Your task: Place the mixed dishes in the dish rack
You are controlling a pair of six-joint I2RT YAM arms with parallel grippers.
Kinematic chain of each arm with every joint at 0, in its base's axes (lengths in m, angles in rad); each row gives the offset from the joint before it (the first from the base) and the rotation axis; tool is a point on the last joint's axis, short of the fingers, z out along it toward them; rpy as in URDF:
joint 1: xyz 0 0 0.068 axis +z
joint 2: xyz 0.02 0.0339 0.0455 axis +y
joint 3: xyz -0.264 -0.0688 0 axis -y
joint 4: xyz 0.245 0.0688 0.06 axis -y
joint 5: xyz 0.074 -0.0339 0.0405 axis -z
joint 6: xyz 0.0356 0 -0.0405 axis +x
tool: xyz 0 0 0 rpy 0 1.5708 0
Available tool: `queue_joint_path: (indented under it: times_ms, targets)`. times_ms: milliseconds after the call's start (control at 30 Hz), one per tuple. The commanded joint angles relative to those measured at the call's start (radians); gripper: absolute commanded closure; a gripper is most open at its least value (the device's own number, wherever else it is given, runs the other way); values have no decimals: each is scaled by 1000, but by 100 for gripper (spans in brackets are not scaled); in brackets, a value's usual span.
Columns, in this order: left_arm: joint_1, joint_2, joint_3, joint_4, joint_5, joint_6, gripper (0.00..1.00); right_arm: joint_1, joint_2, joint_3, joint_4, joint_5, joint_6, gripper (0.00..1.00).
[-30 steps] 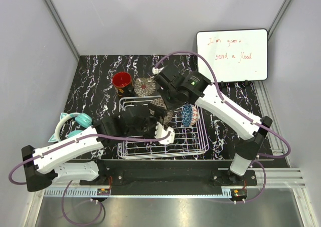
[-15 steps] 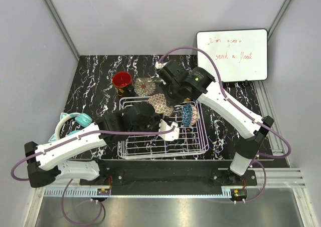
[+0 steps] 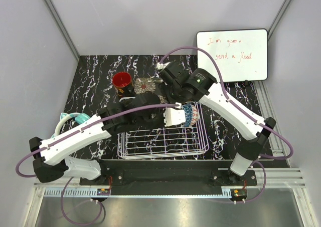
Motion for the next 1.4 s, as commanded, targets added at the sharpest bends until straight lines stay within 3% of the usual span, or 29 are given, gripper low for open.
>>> queue_joint_path:
  times_ms: [0, 100, 300, 400, 533, 600, 767, 1033, 1367]
  targets:
    - [-3, -30, 112, 68, 64, -154, 100, -23, -54, -34, 12, 134, 6, 28]
    - [4, -35, 106, 66, 65, -180, 100, -42, -69, 0, 6, 200, 24, 1]
    - [82, -15, 128, 91, 129, -314, 100, -122, -164, 122, -5, 430, 110, 0]
    - [195, 36, 189, 132, 269, -455, 100, -121, -276, 2, 58, 533, 156, 0]
    - [373, 172, 304, 171, 468, -663, 100, -121, -464, -234, 153, 555, 239, 0]
    - [404, 230, 388, 175, 582, -752, 100, -122, -503, -296, 185, 553, 260, 0]
    - [401, 260, 383, 304, 617, -961, 100, -121, -558, -397, 185, 562, 277, 0]
    - [344, 199, 315, 367, 550, -984, 100, -170, -511, -353, 213, 561, 204, 0]
    - [367, 222, 340, 347, 623, -940, 100, -320, -311, -226, 409, 337, 153, 0]
